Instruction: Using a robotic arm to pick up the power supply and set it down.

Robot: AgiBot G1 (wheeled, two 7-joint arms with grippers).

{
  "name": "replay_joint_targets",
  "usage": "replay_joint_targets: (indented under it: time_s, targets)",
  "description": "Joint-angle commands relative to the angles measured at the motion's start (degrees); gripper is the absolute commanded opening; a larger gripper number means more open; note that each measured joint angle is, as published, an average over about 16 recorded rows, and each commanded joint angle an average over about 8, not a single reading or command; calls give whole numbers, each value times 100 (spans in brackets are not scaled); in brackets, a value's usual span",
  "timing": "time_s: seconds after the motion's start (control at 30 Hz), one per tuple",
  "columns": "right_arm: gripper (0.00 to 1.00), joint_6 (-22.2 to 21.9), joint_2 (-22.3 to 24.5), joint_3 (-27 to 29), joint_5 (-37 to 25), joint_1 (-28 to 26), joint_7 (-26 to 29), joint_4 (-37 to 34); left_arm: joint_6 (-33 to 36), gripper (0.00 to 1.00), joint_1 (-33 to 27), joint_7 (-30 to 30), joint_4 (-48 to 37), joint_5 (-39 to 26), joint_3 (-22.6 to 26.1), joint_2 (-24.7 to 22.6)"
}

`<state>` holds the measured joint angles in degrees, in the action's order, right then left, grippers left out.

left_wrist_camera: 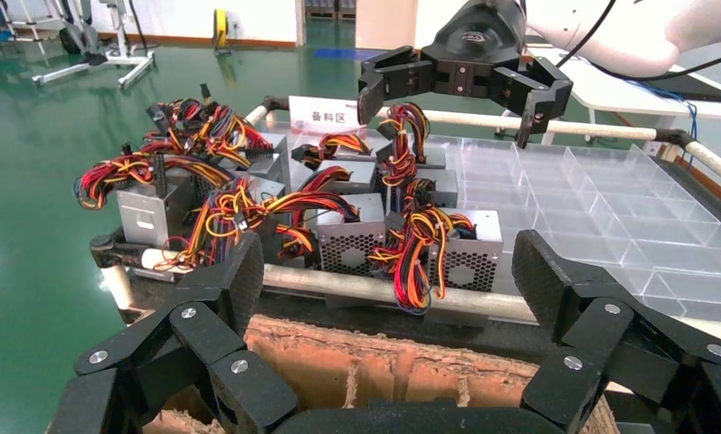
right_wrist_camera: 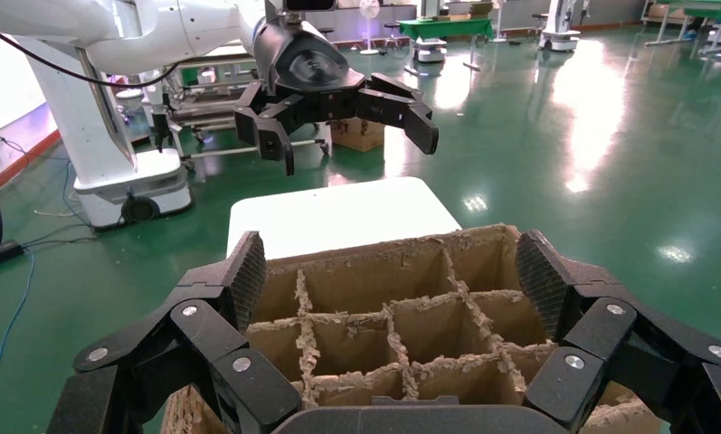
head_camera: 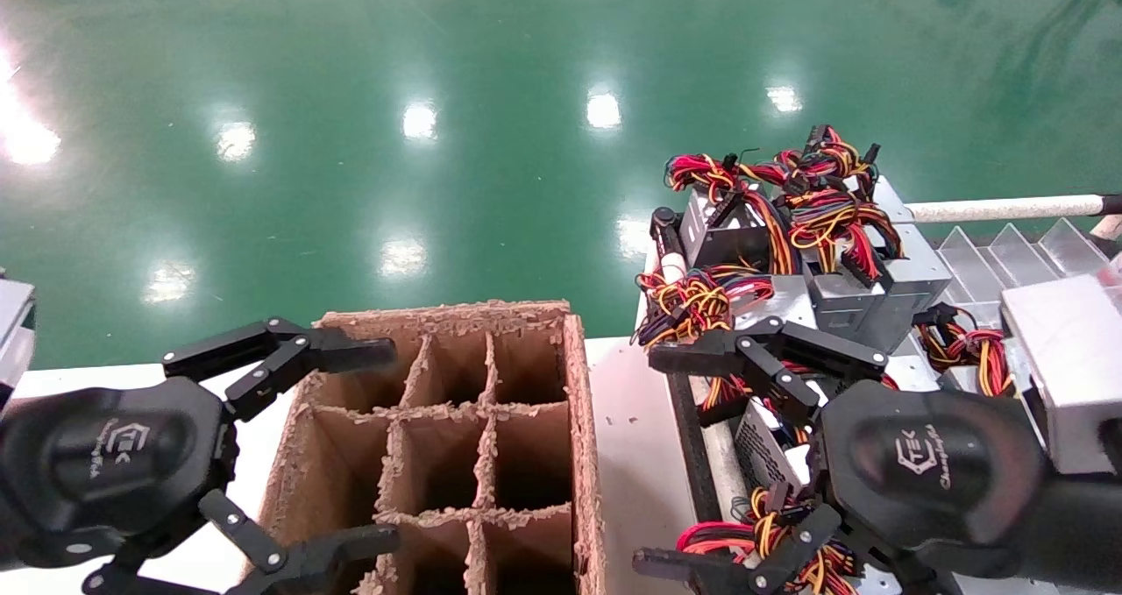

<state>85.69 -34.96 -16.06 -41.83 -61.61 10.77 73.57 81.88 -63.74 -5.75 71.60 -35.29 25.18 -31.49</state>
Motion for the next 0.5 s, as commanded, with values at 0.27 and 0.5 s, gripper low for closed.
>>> replay_joint_targets:
  time_s: [0.27,0.5]
  targets:
    - [100,-4,5,-7,-3,-7,-2,1,0,100,0,0,0,0,0,0]
    - [100,-5,7,-9,-4,-9,-4,1,0,100,0,0,0,0,0,0]
